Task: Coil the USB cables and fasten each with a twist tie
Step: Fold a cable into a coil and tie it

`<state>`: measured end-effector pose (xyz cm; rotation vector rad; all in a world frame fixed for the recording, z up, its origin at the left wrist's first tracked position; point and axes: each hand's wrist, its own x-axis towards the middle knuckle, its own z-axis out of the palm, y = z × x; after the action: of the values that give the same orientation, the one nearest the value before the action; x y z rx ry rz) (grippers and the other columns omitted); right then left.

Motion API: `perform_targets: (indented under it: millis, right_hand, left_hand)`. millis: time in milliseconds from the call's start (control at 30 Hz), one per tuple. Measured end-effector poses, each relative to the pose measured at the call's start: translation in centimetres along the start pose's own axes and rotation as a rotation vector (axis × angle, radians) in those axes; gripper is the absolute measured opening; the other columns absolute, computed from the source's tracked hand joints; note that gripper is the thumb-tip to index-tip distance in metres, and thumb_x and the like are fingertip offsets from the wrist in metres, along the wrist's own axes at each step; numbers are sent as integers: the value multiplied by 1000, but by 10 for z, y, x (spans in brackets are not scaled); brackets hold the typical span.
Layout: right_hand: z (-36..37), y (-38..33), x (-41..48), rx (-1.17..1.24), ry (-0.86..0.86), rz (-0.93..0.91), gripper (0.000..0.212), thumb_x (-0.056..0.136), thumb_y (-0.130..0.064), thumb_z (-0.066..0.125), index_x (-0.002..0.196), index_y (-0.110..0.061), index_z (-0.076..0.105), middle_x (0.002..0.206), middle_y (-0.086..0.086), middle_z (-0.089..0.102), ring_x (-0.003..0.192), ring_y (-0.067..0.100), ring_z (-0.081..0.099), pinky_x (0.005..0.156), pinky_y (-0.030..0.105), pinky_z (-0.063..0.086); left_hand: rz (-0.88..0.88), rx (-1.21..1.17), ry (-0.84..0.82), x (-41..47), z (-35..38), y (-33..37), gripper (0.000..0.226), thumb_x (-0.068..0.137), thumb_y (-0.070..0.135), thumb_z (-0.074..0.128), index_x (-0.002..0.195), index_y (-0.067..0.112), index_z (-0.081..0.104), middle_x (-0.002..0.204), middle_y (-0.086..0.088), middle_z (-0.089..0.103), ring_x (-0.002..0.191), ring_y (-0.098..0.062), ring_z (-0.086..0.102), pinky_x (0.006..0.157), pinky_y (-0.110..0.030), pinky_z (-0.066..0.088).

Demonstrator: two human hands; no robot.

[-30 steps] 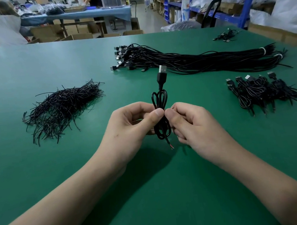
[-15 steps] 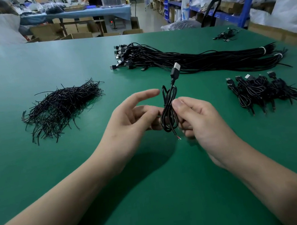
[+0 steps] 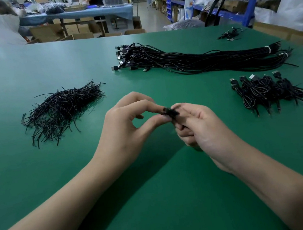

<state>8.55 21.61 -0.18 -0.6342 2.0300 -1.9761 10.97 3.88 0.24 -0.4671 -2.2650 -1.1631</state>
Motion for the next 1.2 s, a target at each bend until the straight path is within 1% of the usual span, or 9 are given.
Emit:
perform_targets:
  millis: [167,300,533,700,800,900,1000,1067,1200]
  right_hand:
    - [0,3,1,-288,78,-215,39,106,-31,41,75,-8,45,63,-12,36,59,6,32,55,26,29]
    - [1,-3,-3,-518,151,-377,39,104,-34,43,68,-18,40,59,-12,39,57,7,33,54,31,30]
    - [-3,-6,-5,-876,191,-523,36,104,-33,45,72,-18,38,57,-3,36,54,21,37,51,39,34]
    - [-2,-1,1,-439,151,-256,45,106,-33,44,76,1,44,64,6,36,59,17,31,54,35,27]
    - [-4,2,3,-160,136,-50,42,107,-27,44,90,11,50,74,8,39,56,9,26,48,22,23]
    - [-3,5,2,-27,74,52,42,106,-29,46,91,10,51,64,6,29,48,4,21,41,14,20]
    - [0,6,1,-53,47,26,38,107,-28,46,84,0,59,59,-7,31,46,4,24,43,14,21]
    - [1,6,2,-169,55,-52,38,107,-28,45,78,-6,58,61,-6,33,51,6,25,48,20,24]
    - [2,3,0,-368,58,-189,39,104,-36,43,73,-12,46,63,-6,34,58,10,29,55,32,25]
  left_hand:
    - [-241,-318,-87,0,7,2,25,89,37,69,77,16,68,87,-14,69,85,-32,65,82,-50,55]
    - [-346,-511,-140,0,8,7,24,92,33,62,76,15,64,71,3,66,73,-10,61,69,-29,54]
    - [-593,-815,-255,-1,6,7,23,87,35,68,87,12,66,69,0,62,62,-15,63,67,-27,54]
    - [-424,-789,-132,-3,11,2,27,93,12,62,120,12,56,77,-5,69,73,-19,67,70,-27,56]
    - [-289,-551,-185,-4,12,-1,29,92,-4,65,118,11,63,83,-3,70,80,-16,68,80,-27,56]
    - [-230,-257,-140,-5,10,-2,26,84,11,80,107,23,74,86,4,77,82,-16,74,82,-34,58]
    - [-167,-105,-65,-4,5,-5,5,80,39,77,85,37,76,78,13,74,73,-4,66,64,-33,50]
    - [-208,-122,-52,-2,3,-8,16,75,52,75,72,36,73,76,7,67,65,-6,56,58,-31,42]
    - [-388,-400,-141,-1,5,-5,33,83,45,76,72,14,70,76,-9,68,71,-13,56,68,-28,46]
